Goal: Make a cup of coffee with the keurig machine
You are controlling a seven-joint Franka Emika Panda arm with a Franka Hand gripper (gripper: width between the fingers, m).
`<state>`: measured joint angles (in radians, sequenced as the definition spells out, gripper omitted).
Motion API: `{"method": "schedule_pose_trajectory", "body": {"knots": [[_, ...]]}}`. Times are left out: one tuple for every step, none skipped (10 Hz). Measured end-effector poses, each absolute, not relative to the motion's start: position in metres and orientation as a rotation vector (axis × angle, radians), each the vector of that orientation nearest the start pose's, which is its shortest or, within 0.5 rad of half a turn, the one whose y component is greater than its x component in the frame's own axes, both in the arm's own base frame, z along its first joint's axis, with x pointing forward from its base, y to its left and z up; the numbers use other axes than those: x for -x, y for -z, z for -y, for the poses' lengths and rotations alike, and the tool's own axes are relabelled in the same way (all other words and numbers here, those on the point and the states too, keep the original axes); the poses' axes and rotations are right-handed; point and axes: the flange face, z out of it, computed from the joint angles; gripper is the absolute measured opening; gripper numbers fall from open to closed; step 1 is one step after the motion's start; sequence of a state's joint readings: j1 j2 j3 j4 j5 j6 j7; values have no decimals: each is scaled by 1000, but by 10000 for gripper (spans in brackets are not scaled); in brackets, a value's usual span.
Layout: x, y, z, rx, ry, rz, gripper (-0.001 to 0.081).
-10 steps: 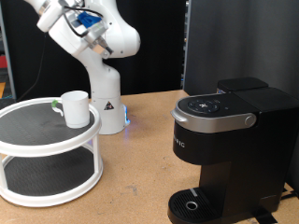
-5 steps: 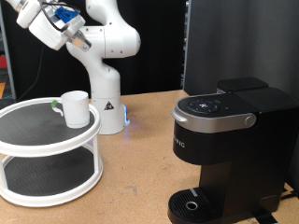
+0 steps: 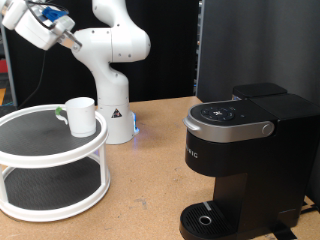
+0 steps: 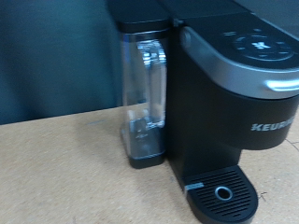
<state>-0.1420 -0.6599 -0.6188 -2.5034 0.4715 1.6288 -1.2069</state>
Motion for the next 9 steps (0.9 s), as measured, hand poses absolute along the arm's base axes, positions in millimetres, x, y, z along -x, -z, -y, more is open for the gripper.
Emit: {"method": "schedule_pose_trajectory", "body": {"knots": [[-259, -474, 222, 2232, 573, 612, 7], [-253, -476, 229, 2211, 569, 632, 7], [-254, -475, 228, 2216, 568, 626, 7], [-253, -475, 228, 2214, 570, 622, 7], [-251, -474, 232, 2209, 584, 606, 7], [-247, -474, 239, 2202, 597, 587, 7], [-241, -474, 247, 2195, 609, 568, 7], [-235, -475, 254, 2189, 606, 558, 7], [-229, -476, 261, 2187, 594, 563, 7]]}}
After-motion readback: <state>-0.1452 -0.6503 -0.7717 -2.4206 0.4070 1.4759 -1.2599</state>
